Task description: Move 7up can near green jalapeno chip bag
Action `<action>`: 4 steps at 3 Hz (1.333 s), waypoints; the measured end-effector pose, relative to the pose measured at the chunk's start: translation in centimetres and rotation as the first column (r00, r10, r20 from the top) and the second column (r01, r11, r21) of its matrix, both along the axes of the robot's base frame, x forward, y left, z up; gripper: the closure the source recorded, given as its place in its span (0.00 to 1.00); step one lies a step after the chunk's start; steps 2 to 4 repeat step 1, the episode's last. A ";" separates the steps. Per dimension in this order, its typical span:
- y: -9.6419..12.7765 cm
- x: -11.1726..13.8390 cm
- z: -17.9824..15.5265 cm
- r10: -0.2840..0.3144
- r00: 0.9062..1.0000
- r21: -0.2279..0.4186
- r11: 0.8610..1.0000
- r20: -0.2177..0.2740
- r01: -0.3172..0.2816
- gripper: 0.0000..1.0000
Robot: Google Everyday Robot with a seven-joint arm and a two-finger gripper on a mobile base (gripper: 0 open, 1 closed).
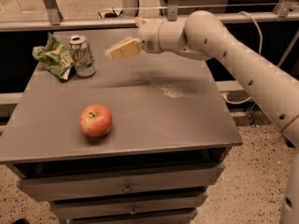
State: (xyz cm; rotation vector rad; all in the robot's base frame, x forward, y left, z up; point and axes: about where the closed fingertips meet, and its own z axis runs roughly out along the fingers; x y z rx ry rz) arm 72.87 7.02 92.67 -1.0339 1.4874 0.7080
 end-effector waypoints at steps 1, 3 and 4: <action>-0.8 0.1 0.0 -0.013 1.000 0.000 1.000 0.002 0.013 0.00; -0.8 0.1 0.0 -0.013 1.000 0.000 1.000 0.002 0.013 0.00; -0.8 0.1 0.0 -0.013 1.000 0.000 1.000 0.002 0.013 0.00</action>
Offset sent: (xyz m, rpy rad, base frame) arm 0.0000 0.0000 0.0000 0.0000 0.0000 0.0000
